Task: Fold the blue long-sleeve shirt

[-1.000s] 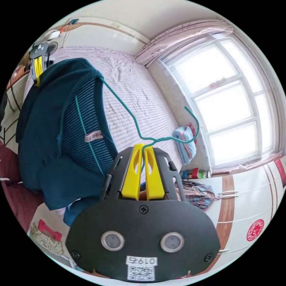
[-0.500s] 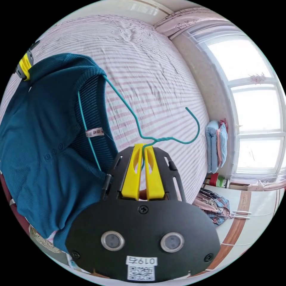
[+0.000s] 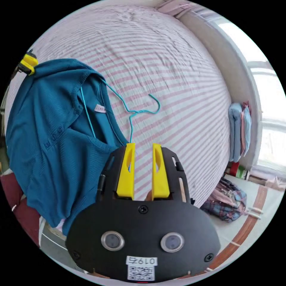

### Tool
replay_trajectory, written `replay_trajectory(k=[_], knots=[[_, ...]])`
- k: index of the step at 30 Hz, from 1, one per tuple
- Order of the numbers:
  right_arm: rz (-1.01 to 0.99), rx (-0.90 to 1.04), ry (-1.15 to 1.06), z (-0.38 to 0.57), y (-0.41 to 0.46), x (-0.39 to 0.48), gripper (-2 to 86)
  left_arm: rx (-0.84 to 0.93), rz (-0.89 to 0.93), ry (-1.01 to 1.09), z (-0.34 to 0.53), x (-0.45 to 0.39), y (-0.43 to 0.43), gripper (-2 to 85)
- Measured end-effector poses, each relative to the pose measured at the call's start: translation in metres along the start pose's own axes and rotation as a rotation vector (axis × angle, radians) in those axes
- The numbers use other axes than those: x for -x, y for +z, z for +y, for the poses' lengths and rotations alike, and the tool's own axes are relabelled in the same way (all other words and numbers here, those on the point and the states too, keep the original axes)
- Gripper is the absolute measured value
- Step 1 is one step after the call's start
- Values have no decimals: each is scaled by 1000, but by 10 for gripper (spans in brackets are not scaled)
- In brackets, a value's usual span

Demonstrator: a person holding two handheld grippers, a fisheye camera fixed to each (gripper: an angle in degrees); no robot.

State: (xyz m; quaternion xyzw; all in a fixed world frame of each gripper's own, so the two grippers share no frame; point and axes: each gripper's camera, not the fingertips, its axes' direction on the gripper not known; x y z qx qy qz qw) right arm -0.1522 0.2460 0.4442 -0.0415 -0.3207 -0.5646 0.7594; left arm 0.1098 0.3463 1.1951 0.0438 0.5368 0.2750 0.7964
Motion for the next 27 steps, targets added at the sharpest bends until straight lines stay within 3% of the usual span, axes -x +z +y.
replay_trajectory(k=[6,9,16,23,27], knots=[[-447,-45,559,139,36,-78,74,-53,65,-163,11,35,-14,47],[-525,-115,642,165,52,-89,81,-127,93,-229,11,53,-21,28],[-466,-76,557,116,81,-84,89,-235,46,63,-83,-18,-21,18],[-441,-25,408,98,85,-94,-1,-127,-98,128,-147,-40,25,10],[-213,-130,306,87,45,-102,-5,-162,-122,107,-143,-37,31,9]])
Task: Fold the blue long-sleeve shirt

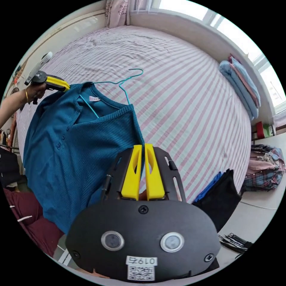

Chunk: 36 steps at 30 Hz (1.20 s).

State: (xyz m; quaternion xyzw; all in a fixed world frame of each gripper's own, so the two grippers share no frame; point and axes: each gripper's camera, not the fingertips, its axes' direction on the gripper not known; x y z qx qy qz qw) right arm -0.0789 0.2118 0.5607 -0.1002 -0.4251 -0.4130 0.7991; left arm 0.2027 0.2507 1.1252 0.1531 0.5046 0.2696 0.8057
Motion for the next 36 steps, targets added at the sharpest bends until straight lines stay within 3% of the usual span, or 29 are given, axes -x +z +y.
replay_trajectory(k=[6,13,19,26,29,32,36], knots=[[144,97,-96,-27,39,10,6,6,-113,-91,12,3,15,11],[11,129,24,-17,29,4,24,-73,-69,-169,34,20,2,11],[-189,31,335,71,-22,-10,-7,-183,67,-230,102,19,-28,11],[-164,193,559,211,-36,44,28,-34,181,-258,191,-29,-7,9],[-252,189,616,241,-47,64,26,28,220,-214,219,-56,-1,9],[-248,85,530,214,-70,80,-1,17,244,-181,225,-72,-6,9],[-109,-125,376,100,-93,92,-3,-51,143,-233,200,-65,-5,8]])
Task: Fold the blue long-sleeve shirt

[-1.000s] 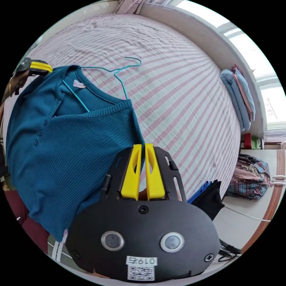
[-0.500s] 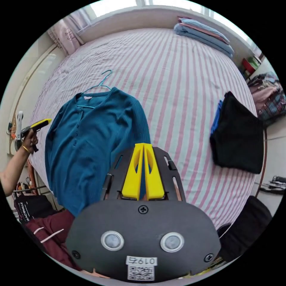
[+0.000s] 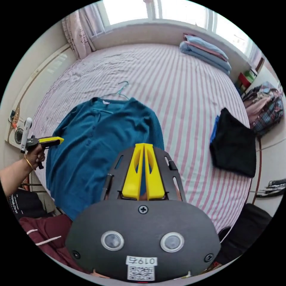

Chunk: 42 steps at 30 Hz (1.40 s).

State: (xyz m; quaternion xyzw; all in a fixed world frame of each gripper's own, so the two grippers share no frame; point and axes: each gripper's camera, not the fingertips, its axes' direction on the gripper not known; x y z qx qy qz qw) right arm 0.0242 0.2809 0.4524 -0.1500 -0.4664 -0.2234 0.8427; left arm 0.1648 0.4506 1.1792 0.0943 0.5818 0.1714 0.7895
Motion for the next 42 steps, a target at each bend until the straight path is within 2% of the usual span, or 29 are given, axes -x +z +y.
replay_trajectory(k=[3,6,11,18,26,30,34,38,42], knots=[[98,-94,-153,-81,22,55,11,-91,-38,-75,-28,14,0,8],[161,-59,-350,-138,68,113,49,-134,-87,-105,-53,26,5,8],[279,40,-608,-155,124,175,64,-172,-141,-114,-71,47,14,7],[412,71,-723,-139,140,219,2,-100,-119,-101,-51,59,45,6],[507,21,-606,-99,109,211,-9,-88,-116,-136,-17,51,56,7],[493,74,-454,-69,106,175,-9,-52,-80,-184,-2,49,61,6],[406,36,-290,-56,92,153,-10,-50,-132,-154,20,32,65,6],[359,-98,-360,-50,76,173,-10,-37,-183,-130,41,15,67,6],[248,-273,-226,-64,39,171,-10,-36,-111,-164,69,14,62,6]])
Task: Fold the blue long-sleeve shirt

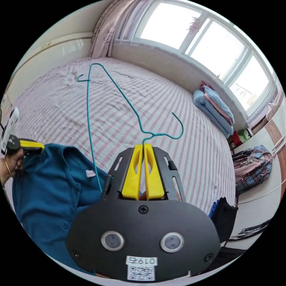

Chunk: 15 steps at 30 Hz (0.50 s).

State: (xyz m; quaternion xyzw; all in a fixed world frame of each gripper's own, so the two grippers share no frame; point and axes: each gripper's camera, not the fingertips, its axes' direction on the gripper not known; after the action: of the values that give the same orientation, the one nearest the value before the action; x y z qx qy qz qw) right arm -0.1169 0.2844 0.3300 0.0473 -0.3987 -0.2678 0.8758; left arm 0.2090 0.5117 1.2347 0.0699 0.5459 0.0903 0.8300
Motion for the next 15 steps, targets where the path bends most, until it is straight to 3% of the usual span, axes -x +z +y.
replay_trajectory(k=[7,15], knots=[[-69,-190,98,-24,-75,-29,-10,-234,43,-44,71,-7,-91,7],[-439,-275,193,17,-212,-75,-10,-423,231,56,200,-45,-211,7]])
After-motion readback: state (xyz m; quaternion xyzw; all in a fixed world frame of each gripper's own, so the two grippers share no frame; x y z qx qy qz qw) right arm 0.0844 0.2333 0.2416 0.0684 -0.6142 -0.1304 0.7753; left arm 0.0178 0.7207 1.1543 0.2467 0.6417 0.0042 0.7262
